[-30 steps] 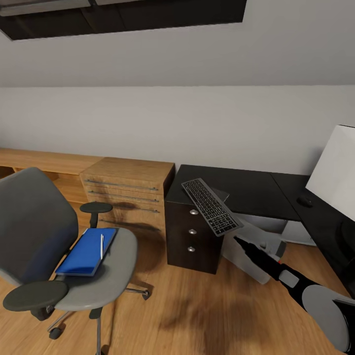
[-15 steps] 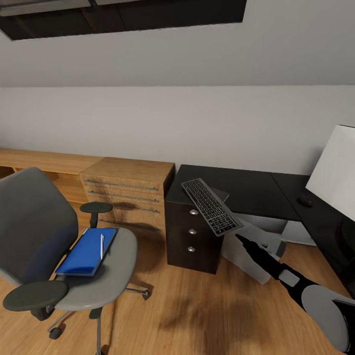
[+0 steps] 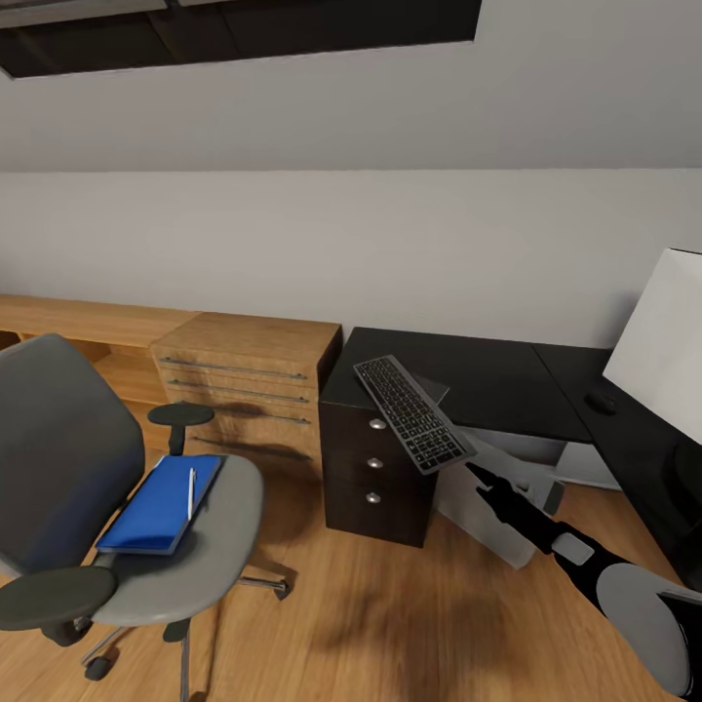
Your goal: In the bedroom, organize the workspace by keeping the computer under the desk, ensuring the monitor is on the desk, placing the keyboard on the desk next to the monitor, placing the mouse on the desk next to the keyboard, moving the folder from the swivel chair onto the desk next to the mouse, stacking the notebook on top of the folder with the pen on top of the notebook, and positioning the swivel chair next to the desk.
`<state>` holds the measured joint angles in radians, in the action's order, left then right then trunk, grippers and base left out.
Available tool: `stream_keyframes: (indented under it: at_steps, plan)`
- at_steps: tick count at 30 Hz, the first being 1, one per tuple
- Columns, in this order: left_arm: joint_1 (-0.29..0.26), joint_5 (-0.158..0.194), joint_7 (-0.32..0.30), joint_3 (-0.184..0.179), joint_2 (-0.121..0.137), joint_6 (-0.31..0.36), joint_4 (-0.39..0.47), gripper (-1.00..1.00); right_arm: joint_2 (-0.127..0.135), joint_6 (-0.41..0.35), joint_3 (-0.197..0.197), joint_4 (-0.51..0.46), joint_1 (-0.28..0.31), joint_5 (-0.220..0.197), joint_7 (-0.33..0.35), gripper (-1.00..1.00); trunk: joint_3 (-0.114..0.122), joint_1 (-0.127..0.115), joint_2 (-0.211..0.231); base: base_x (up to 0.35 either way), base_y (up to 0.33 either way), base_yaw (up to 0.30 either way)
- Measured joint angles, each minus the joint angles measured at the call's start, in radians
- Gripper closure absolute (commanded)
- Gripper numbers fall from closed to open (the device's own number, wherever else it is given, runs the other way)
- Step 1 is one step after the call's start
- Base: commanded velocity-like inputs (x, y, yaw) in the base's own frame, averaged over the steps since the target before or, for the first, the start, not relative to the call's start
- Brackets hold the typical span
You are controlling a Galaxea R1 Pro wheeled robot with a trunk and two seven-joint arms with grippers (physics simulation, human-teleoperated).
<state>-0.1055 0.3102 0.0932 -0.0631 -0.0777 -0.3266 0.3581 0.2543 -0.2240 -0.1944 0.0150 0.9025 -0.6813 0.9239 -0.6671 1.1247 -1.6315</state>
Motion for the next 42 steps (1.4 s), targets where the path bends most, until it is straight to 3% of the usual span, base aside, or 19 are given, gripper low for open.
stream_keyframes:
  at_steps: [32,42]
  plan:
    - [0.000,0.000,-0.008,-0.002,-0.012,0.006,-0.005,-1.00,-0.001,-0.020,0.001,0.000,0.000,-0.015,0.005,-1.00,0.000,0.000,0.000,0.001,-0.001,0.000]
    - [0.000,0.000,-0.009,-0.002,-0.011,0.001,-0.005,-1.00,0.000,-0.018,0.001,0.000,0.000,-0.015,0.007,-1.00,-0.031,0.038,-0.070,0.000,0.000,0.000]
